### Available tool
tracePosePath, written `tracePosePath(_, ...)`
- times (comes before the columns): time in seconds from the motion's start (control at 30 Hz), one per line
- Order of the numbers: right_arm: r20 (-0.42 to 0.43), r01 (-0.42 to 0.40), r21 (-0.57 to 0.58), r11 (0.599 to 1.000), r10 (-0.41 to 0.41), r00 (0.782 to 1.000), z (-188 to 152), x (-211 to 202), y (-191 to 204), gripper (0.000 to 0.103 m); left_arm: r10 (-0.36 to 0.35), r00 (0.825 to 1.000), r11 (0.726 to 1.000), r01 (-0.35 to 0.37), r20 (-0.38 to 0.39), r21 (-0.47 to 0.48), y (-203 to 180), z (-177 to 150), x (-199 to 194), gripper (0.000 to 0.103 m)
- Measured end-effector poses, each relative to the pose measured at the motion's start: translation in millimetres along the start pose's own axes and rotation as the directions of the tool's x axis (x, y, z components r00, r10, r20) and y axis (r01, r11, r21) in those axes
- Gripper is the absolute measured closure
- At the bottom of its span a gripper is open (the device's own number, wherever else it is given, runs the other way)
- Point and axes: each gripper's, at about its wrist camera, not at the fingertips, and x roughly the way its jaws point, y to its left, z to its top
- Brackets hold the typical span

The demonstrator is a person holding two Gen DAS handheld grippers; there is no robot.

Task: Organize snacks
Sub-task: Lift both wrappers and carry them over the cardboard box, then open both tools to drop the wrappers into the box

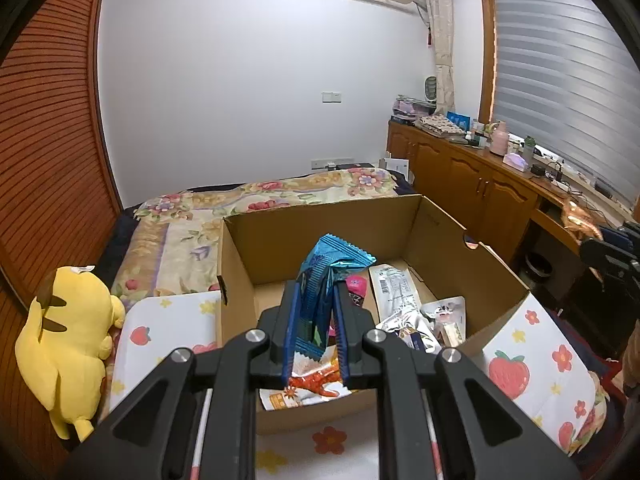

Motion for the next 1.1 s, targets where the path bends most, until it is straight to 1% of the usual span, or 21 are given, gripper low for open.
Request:
tracePosePath(0.13, -0.026, -0.004, 0.006, 1.0, 0.004, 1.0, 3.4, 22.0, 1.0, 0.082, -0.001, 1.0, 1.0, 0.001, -0.03, -0.024, 4.3, -1.4, 14.6, 0.089)
tracePosePath(0.23, -0.066, -0.007, 0.009, 1.0, 0.008, 0.998, 1.8, 43.5, 4.3, 0.082, -0.006, 0.997, 0.999, 0.003, -0.071, -0.045, 7.9, -7.2, 29.6, 0.089)
tracePosePath(0.43, -0.147, 0.014, 0.016, 1.0, -0.011, 0.989, -15.7, 79.0, 3.3, 0.082, 0.009, 0.99, 1.0, -0.012, -0.144, -0.015, 4.0, -19.1, 46.5, 0.089)
tracePosePath(0.5, -0.162, 0.02, 0.031, 0.999, -0.014, 0.987, -21.8, 86.0, 1.0, 0.082, 0.018, 0.988, 1.0, -0.019, -0.153, -0.006, 1.9, -21.2, 49.4, 0.089)
tracePosePath(0.73, -0.204, 0.036, 0.083, 0.996, -0.018, 0.979, -31.4, 107.1, -13.8, 0.082, 0.016, 0.987, 1.0, -0.017, -0.162, -0.003, -2.1, -23.8, 55.7, 0.089)
tracePosePath(0.83, -0.213, 0.034, 0.111, 0.993, -0.01, 0.977, -32.7, 114.1, -18.1, 0.082, 0.017, 0.985, 1.0, -0.017, -0.169, -0.002, -2.6, -24.5, 57.9, 0.086)
tracePosePath(0.87, -0.214, 0.03, 0.128, 0.991, -0.002, 0.977, -33.3, 115.7, -20.7, 0.081, 0.018, 0.985, 1.0, -0.019, -0.171, -0.001, -3.0, -24.8, 58.1, 0.08)
tracePosePath(0.9, -0.216, 0.026, 0.14, 0.99, 0.005, 0.976, -32.6, 115.9, -21.0, 0.081, 0.021, 0.985, 1.0, -0.021, -0.171, 0.001, -3.6, -25.0, 58.2, 0.064)
tracePosePath(0.93, -0.216, 0.021, 0.156, 0.988, 0.013, 0.976, -33.1, 116.6, -22.3, 0.081, 0.03, 0.985, 1.0, -0.03, -0.169, 0.001, -4.1, -25.4, 57.7, 0.056)
tracePosePath(0.97, -0.215, 0.017, 0.167, 0.986, 0.019, 0.976, -33.9, 117.2, -23.9, 0.08, 0.034, 0.987, 0.999, -0.035, -0.159, -0.001, -4.4, -25.8, 56.0, 0.054)
tracePosePath(1.03, -0.213, 0.011, 0.165, 0.986, 0.025, 0.977, -33.8, 119.3, -21.6, 0.078, 0.027, 0.988, 1.0, -0.028, -0.151, -0.006, -4.7, -25.9, 52.3, 0.054)
tracePosePath(1.1, -0.215, 0.008, 0.163, 0.987, 0.028, 0.976, -34.6, 120.2, -20.8, 0.067, 0.032, 0.989, 0.999, -0.033, -0.146, -0.006, -6.5, -26.5, 49.2, 0.054)
